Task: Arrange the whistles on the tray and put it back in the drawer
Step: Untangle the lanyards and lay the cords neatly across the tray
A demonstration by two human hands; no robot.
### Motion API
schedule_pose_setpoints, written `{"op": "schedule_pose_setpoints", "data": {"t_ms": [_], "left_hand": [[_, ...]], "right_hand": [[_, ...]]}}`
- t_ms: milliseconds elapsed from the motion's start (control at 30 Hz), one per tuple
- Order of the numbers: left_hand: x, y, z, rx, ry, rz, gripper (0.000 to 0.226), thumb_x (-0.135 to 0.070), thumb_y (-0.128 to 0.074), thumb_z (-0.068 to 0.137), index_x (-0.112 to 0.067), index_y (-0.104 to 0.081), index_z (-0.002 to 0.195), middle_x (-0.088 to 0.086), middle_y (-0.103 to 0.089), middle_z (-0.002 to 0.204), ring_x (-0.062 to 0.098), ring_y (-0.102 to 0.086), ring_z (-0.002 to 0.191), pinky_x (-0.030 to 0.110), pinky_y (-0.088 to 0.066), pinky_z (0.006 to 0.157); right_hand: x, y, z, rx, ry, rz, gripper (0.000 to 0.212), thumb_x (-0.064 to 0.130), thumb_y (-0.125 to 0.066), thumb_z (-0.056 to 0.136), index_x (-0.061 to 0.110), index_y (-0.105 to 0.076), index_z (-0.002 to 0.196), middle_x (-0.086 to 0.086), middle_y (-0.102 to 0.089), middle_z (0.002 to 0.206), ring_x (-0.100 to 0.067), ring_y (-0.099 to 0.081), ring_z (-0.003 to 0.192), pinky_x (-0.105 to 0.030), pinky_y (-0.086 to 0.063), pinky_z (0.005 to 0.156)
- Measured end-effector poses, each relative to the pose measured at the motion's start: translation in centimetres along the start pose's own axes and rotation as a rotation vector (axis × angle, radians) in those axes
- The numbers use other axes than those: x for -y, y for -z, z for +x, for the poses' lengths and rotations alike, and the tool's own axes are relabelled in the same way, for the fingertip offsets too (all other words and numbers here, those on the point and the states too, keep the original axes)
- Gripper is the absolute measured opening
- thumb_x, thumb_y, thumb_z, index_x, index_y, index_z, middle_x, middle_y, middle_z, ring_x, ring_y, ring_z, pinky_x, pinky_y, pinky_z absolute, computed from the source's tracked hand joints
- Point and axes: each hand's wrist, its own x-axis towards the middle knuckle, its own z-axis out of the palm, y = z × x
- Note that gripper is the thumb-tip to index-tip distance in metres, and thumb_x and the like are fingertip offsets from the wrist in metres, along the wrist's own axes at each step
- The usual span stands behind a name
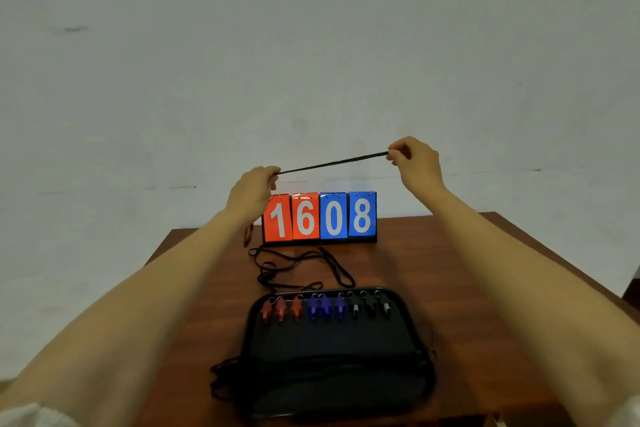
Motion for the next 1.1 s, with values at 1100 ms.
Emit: {"op": "schedule_pose_setpoints", "data": {"t_ms": [1100], "left_hand": [[8.1,-6.1,-19.0,0.488,0.389,0.002,0.018,-0.031,-0.06,0.091,-0.015,-0.068,0.088,0.009,-0.068,0.096,0.024,-0.061,0.091,0.033,-0.047,0.078]], "right_hand": [[-13.1,1.0,-18.2,0.531,-0.46,-0.575,0.024,0.022,-0.059,0.088,0.007,-0.064,0.071,-0.012,-0.071,0.094,-0.033,-0.066,0.087,-0.044,-0.055,0.081]]}}
